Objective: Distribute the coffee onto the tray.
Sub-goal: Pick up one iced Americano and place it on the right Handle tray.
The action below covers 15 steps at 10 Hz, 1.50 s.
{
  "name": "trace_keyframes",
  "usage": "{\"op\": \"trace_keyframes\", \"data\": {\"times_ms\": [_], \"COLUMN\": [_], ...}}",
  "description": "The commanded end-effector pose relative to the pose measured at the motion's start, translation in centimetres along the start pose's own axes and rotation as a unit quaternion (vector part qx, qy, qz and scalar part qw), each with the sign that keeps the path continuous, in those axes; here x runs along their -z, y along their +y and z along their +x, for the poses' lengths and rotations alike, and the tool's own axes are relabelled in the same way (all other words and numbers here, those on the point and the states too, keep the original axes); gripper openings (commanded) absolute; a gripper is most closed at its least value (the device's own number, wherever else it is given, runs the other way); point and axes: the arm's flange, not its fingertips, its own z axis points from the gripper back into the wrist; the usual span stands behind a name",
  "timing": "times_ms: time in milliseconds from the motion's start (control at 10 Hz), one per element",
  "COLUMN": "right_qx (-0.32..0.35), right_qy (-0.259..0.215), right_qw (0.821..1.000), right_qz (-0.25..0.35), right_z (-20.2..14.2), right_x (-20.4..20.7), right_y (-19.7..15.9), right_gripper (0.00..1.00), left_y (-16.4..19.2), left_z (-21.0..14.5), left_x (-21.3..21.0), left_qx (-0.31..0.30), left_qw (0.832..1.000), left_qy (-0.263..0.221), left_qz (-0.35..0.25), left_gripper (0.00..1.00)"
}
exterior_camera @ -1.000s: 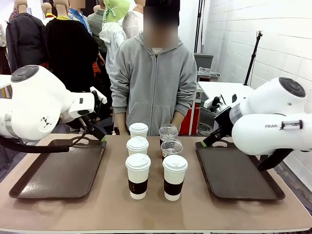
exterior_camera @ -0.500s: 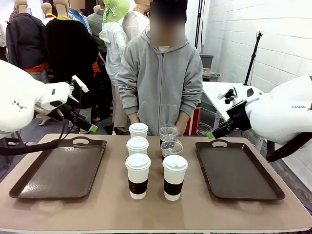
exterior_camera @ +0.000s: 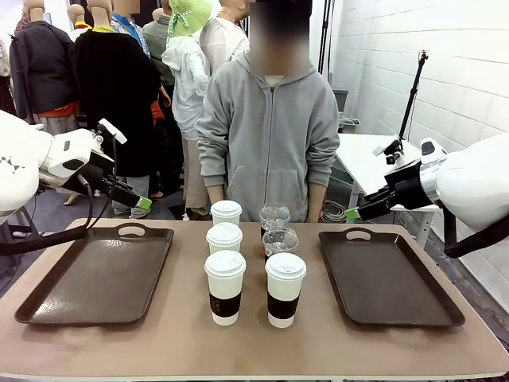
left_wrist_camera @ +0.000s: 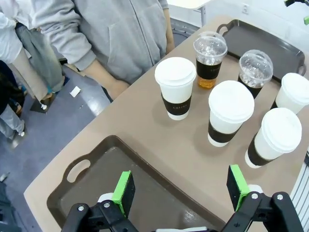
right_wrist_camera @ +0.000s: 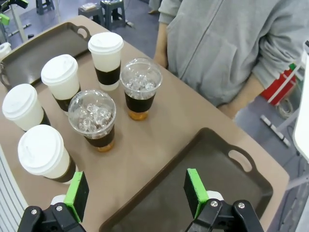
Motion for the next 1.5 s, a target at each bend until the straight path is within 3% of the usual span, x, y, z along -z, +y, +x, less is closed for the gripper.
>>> {"op": "trace_keyframes", "data": {"times_ms": [0, 200, 300, 1400], "right_qx": [-0.006, 0.011, 0.002, 0.002], "right_qy": [-0.015, -0.005, 0.000, 0.000], "right_qw": [1.000, 1.000, 1.000, 1.000], "right_qz": [0.010, -0.011, 0.002, 0.002], "right_z": [-3.4, -3.3, -0.1, -0.1], "right_x": [0.3, 0.6, 0.1, 0.1], "right_y": [1.9, 1.8, -0.1, -0.1], "right_gripper": [1.00, 1.00, 1.00, 1.00], "left_y": [0.1, -0.2, -0.2, -0.2], "left_z": [-0.7, 0.1, 0.1, 0.1], "left_x": [0.6, 0.0, 0.0, 0.0], "left_qx": [0.001, -0.001, -0.001, -0.001], "left_qw": [1.000, 1.000, 1.000, 1.000], "left_qy": [-0.014, -0.002, -0.002, -0.002], "left_qz": [-0.011, -0.003, -0.003, -0.003], "left_gripper": [1.00, 1.00, 1.00, 1.00]}}
